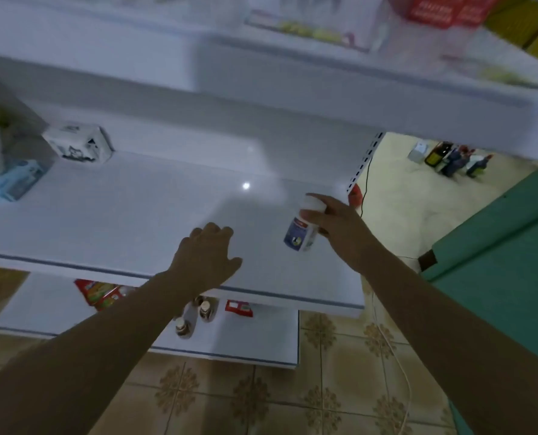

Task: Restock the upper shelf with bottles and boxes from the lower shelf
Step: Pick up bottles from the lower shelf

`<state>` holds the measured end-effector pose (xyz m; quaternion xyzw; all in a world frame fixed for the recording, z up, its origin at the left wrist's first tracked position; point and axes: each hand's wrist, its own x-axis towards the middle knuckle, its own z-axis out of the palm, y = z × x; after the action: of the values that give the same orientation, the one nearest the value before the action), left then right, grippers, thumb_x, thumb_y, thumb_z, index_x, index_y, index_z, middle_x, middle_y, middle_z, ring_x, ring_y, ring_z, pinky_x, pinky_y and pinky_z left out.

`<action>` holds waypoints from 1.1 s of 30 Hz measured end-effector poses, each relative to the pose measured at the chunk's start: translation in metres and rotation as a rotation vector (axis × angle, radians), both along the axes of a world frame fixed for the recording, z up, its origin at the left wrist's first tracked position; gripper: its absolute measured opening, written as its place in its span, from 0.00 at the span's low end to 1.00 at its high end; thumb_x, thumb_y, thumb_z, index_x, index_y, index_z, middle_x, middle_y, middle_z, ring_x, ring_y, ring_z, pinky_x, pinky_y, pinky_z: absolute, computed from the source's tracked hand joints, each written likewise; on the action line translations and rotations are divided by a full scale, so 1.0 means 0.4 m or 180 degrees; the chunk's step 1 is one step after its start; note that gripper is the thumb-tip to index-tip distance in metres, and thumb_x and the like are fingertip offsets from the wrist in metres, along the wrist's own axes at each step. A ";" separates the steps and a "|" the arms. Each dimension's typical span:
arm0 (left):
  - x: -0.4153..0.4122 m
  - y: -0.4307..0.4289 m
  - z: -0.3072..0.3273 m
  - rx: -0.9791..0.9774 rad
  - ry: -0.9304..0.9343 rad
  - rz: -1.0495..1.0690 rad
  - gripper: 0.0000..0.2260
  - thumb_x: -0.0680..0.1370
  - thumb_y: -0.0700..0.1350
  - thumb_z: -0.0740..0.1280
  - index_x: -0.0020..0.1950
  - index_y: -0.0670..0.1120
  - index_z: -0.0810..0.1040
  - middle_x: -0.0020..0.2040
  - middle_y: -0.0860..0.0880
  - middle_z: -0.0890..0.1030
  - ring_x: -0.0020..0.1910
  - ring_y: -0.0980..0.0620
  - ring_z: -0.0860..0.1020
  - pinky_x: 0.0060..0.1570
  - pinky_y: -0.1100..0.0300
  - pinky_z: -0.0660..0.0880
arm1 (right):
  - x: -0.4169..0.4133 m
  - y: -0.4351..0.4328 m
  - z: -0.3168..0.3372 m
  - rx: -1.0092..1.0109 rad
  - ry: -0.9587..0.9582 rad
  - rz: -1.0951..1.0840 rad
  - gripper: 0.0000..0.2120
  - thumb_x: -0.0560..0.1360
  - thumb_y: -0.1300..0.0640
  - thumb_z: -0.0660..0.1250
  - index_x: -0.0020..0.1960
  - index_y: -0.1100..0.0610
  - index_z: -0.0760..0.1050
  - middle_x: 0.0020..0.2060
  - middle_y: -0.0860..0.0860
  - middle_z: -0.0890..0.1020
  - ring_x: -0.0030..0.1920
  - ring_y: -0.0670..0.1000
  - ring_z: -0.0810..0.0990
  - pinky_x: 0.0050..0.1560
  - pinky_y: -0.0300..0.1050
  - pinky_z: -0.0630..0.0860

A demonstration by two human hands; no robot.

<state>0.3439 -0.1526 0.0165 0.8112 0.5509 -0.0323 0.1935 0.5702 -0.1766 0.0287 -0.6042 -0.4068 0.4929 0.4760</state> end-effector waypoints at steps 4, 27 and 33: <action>-0.041 -0.041 0.097 0.0067 -0.0207 -0.0088 0.28 0.77 0.55 0.63 0.74 0.47 0.62 0.69 0.44 0.68 0.66 0.44 0.68 0.64 0.53 0.68 | -0.075 -0.086 0.111 0.0051 0.1130 0.0068 0.06 0.70 0.63 0.66 0.47 0.59 0.77 0.40 0.52 0.83 0.42 0.51 0.81 0.44 0.42 0.79; -0.360 -0.130 0.663 0.0576 0.0031 0.0076 0.28 0.76 0.56 0.65 0.72 0.46 0.65 0.70 0.45 0.69 0.67 0.47 0.69 0.63 0.56 0.67 | -0.349 -0.173 0.730 0.0958 -0.0616 0.0685 0.13 0.76 0.57 0.66 0.59 0.60 0.74 0.50 0.57 0.81 0.48 0.52 0.81 0.53 0.48 0.78; -0.435 -0.108 0.732 0.0741 0.0000 0.0421 0.28 0.76 0.56 0.66 0.72 0.47 0.65 0.70 0.45 0.69 0.67 0.47 0.69 0.64 0.55 0.68 | -0.422 -0.079 0.790 0.1137 -0.0805 0.0873 0.11 0.76 0.56 0.67 0.57 0.56 0.75 0.52 0.55 0.81 0.52 0.52 0.81 0.60 0.50 0.77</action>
<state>0.1698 -0.1958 0.3092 0.7900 0.6032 0.0446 0.0998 0.4016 -0.2083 0.3446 -0.5066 -0.6218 0.3937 0.4492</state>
